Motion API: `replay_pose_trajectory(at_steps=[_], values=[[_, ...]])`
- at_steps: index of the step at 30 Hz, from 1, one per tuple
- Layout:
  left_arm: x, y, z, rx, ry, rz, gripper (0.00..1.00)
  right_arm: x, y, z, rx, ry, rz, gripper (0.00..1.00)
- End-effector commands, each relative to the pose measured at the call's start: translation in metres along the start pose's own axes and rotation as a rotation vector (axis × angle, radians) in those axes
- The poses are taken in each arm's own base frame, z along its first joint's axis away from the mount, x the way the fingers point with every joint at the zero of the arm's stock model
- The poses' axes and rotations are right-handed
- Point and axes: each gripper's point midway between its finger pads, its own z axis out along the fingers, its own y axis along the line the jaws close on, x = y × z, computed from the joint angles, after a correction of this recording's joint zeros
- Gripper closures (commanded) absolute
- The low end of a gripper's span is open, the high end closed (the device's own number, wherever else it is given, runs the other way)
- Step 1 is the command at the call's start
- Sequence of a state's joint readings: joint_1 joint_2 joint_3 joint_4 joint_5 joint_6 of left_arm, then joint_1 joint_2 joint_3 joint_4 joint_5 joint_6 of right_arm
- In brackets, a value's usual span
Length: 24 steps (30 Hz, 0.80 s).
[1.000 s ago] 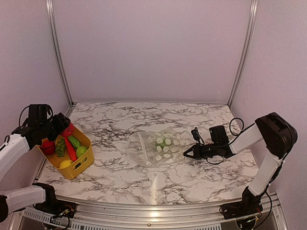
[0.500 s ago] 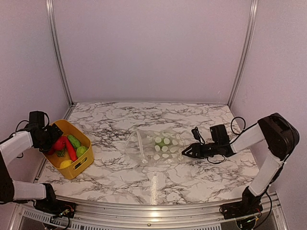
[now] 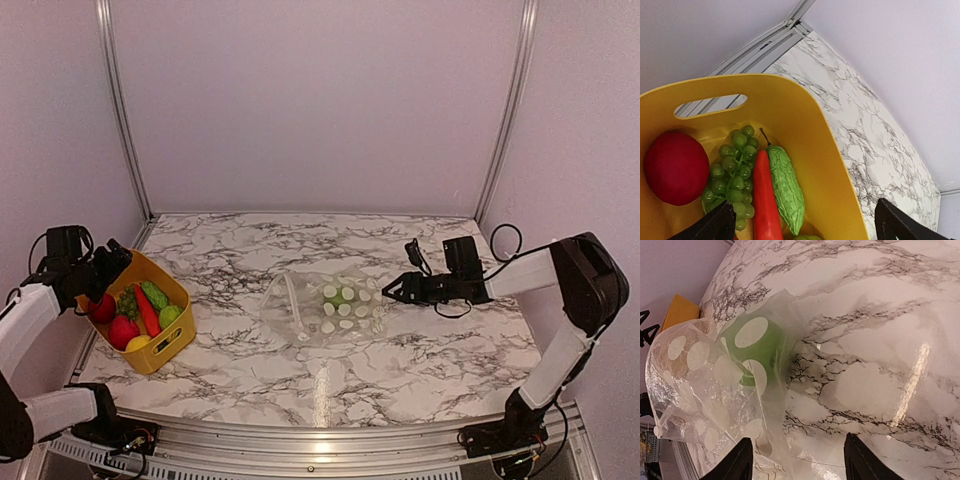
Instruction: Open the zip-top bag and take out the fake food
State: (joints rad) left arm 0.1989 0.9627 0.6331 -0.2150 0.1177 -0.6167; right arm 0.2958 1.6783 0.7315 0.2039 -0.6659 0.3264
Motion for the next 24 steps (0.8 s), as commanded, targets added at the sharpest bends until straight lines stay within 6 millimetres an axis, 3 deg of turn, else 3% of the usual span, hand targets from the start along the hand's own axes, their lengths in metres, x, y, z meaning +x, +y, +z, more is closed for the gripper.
replay_pose_trajectory(at_steps=[1, 6, 13, 24], values=[[0.015, -0.067, -0.014, 0.274, 0.044, 0.135, 0.01, -0.044, 0.009, 0.001, -0.028, -0.074, -0.034, 0.39], [0.06, -0.124, -0.019, 0.487, 0.136, 0.244, 0.05, -0.074, 0.014, 0.012, -0.055, -0.092, -0.054, 0.39], [0.139, -0.179, -0.014, 0.661, 0.308, 0.346, 0.17, -0.095, 0.004, 0.03, -0.037, -0.075, -0.071, 0.38], [0.257, -0.237, 0.021, 0.782, 0.544, 0.458, 0.39, -0.082, 0.012, 0.067, -0.147, 0.005, -0.121, 0.39]])
